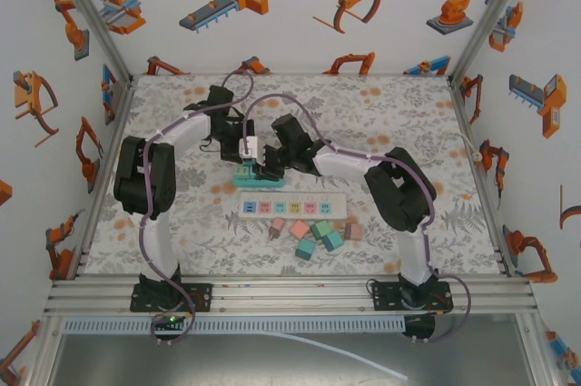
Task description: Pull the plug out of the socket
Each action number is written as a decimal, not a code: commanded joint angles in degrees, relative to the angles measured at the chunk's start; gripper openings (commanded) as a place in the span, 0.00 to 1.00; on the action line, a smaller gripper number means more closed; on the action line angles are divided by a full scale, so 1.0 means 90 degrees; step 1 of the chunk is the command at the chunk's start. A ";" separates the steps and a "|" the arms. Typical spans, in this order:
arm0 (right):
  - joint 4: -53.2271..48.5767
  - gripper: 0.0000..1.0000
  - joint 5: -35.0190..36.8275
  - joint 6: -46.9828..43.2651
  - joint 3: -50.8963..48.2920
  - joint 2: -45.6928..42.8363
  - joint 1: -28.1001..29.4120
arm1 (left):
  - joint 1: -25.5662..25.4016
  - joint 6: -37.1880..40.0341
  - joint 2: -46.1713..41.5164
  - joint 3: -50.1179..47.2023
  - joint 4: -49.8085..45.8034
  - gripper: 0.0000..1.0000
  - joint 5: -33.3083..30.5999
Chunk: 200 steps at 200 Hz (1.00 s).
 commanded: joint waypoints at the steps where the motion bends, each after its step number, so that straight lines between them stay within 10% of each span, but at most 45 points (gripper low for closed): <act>1: -0.0796 0.30 -0.0034 -0.0779 0.0263 -0.0009 -0.0014 | -0.0091 0.0352 0.0092 0.0130 -0.0305 0.57 -0.0085; 72: -0.1212 0.23 -0.0197 -0.1325 0.0353 -0.0082 -0.0114 | -0.0434 0.1763 0.0518 0.0504 -0.1178 0.59 0.0301; 200: -0.1317 0.17 -0.0206 -0.1144 0.0126 -0.0839 -0.0341 | -0.0647 0.2367 0.0931 0.0601 -0.1497 0.57 -0.1119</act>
